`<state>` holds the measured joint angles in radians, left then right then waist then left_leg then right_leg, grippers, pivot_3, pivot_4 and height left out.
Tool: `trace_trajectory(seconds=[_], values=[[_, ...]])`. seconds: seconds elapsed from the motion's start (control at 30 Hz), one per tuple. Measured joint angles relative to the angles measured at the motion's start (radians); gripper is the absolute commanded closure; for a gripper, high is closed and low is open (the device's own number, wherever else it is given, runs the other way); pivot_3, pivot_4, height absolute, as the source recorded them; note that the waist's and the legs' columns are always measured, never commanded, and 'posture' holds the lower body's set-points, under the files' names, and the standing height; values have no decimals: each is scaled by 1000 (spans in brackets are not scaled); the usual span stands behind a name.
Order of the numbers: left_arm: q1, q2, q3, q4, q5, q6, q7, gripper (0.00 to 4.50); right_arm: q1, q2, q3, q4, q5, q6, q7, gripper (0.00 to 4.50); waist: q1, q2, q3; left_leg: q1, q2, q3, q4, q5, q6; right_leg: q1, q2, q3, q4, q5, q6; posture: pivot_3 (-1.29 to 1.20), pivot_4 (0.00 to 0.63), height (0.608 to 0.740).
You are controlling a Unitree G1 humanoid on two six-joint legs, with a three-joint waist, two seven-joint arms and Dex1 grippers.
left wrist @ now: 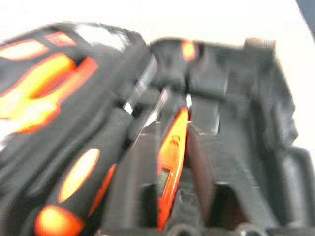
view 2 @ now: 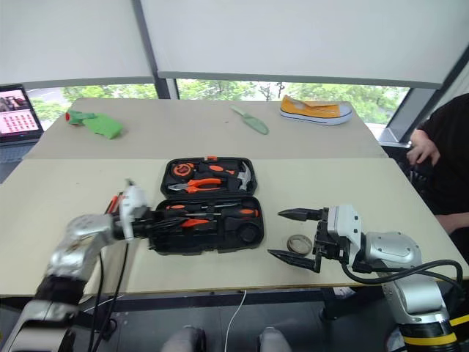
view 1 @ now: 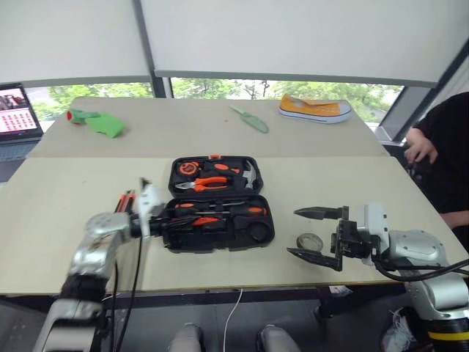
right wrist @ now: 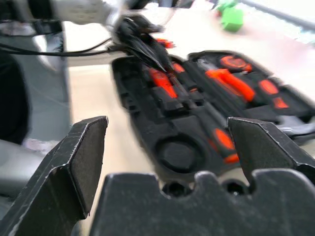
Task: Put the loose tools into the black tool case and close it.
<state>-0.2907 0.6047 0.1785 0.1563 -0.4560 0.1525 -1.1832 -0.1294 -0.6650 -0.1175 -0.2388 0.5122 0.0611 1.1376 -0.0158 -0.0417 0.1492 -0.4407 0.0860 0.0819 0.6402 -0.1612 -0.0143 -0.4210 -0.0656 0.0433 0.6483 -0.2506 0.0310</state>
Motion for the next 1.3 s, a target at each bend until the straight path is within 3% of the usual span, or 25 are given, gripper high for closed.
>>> trace_trajectory(seconds=[0.1, 0.2, 0.33, 0.43, 0.57, 0.67, 0.87, 1.13, 1.23, 1.3], values=[[199, 52, 171, -146, -62, 52, 72, 970, -2, 54, -18, 26, 29, -76, 35, 0, -3, 1, 0, 1, 0, 1, -1, 0, 0, 0, 0, 0, 0, 0, 0, 0, 150, 740], [413, 25, 363, -219, -92, 68, 178, 92, 18, 58, -18, 37, 55, -82, 68, 0, 0, 0, 0, 1, 0, 2, -1, 0, 0, 0, -3, 0, -1, -1, -1, 0, 150, 740], [640, -77, 579, -254, -123, 65, 299, 92, 31, 76, -22, 36, 120, -73, 87, 0, 6, -1, 0, 2, -1, 3, -1, -2, -3, 0, -7, -3, -1, -5, -8, 0, 150, 740], [729, -130, 675, -262, -155, 69, 360, 92, 45, 74, -27, 15, 137, -73, 93, 0, 14, -2, 0, 4, -2, 4, -1, -5, -9, -1, -11, -6, -2, -7, -5, 0, 150, 740], [808, -154, 704, -301, -176, 148, 454, 92, 68, 68, -26, -3, 139, -68, 107, 0, 27, -4, -1, 4, -3, 4, -1, -6, -10, -1, -12, -6, -3, -9, -2, 0, 150, 740], [767, -124, 672, -361, -209, 235, 520, 92, 63, 61, -16, -4, 138, -35, 98, 0, 33, -4, -1, 4, -2, 4, -1, -6, -10, -1, -12, -8, -2, -8, -3, 0, 150, 740], [522, 20, 517, -438, -225, 467, 693, 92, 31, 52, -4, -7, 133, -9, 82, 0, 27, -3, -2, 5, -2, 4, -1, -6, -10, 0, -11, -7, -2, -6, -6, 0, 150, 740], [126, 48, 255, -341, -172, 787, 935, 92, -2, 45, 23, -16, 127, 29, 73, 0, 19, -4, -2, 2, -2, 3, -3, -1, -2, 0, -7, -6, -1, -2, -2, 0, 150, 740], [76, 61, 191, -285, -138, 836, 940, 92, -4, 42, 23, -18, 127, 36, 70, 0, 13, -5, -2, 2, -2, 3, -5, -1, -2, 0, -6, -5, -1, -2, -2, 0, 150, 740], [30, 81, 161, -251, -118, 875, 940, 598, -5, 39, 23, -19, 127, 39, 67, 0, 14, -5, -2, 2, -2, 3, -5, -1, -2, 0, -6, -5, -1, -3, -3, 0, 150, 740]])
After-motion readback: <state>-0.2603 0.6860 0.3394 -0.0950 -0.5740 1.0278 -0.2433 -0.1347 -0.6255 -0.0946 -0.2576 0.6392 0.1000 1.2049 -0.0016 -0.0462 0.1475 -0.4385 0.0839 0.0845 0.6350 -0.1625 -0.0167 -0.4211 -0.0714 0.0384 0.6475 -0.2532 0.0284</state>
